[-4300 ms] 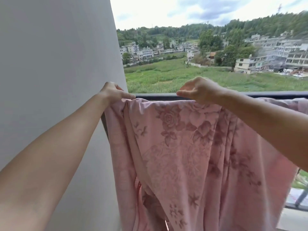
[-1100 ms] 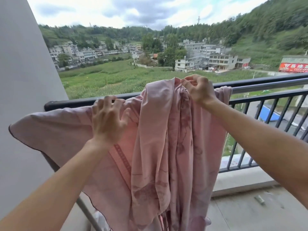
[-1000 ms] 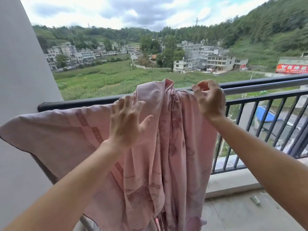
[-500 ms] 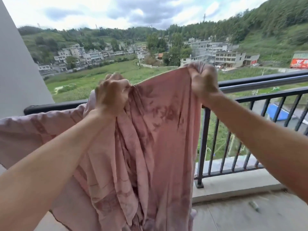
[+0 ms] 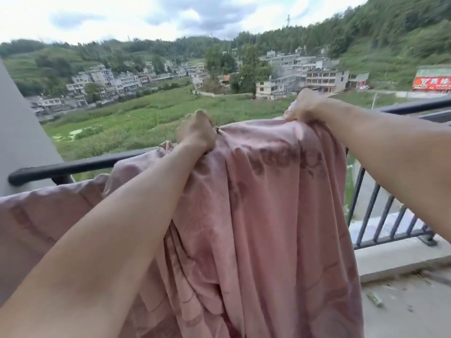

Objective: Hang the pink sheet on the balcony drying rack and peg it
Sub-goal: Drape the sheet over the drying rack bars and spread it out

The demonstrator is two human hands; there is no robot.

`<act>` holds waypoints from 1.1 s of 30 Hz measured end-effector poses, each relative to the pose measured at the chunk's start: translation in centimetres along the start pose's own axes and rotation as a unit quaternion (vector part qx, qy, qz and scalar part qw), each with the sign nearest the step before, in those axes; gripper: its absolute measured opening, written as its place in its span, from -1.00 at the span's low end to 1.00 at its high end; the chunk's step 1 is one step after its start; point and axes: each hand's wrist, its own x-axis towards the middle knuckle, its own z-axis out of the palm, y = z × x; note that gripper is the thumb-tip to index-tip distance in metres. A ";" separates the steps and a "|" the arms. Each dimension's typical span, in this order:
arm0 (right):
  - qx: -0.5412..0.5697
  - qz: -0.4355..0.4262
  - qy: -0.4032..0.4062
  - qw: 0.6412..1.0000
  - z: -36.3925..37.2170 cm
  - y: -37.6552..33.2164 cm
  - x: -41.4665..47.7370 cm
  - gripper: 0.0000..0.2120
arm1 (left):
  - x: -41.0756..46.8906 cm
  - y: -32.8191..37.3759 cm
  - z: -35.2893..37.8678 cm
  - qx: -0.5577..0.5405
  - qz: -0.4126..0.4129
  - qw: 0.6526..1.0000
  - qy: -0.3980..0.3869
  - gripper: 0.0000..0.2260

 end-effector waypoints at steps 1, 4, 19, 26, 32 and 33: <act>-0.040 0.012 -0.015 0.999 0.8 0.6 -0.1 -0.51 | 0.2 -0.3 0.7 0.011 -0.001 0.998 -0.066 -0.90; -0.084 0.012 0.020 0.996 1.7 1.8 -1.3 -0.60 | 0.4 -0.5 1.0 0.001 0.013 0.990 -0.143 -0.86; 0.192 -0.139 0.348 0.907 8.6 3.9 -10.3 -0.60 | -9.7 -1.7 -0.7 0.025 0.257 0.966 0.027 -0.61; 0.370 0.045 0.119 0.920 16.4 6.5 -14.1 -0.67 | -8.8 0.9 1.7 0.024 0.353 0.931 0.093 -0.82; 0.323 -0.013 0.266 0.908 6.2 8.1 -10.7 -0.90 | -6.6 3.0 -0.8 -0.078 0.301 0.936 0.162 -0.89; 0.297 -0.019 0.306 0.905 3.6 8.1 -9.1 -0.83 | -5.7 4.0 -1.2 -0.101 0.272 0.941 0.174 -0.87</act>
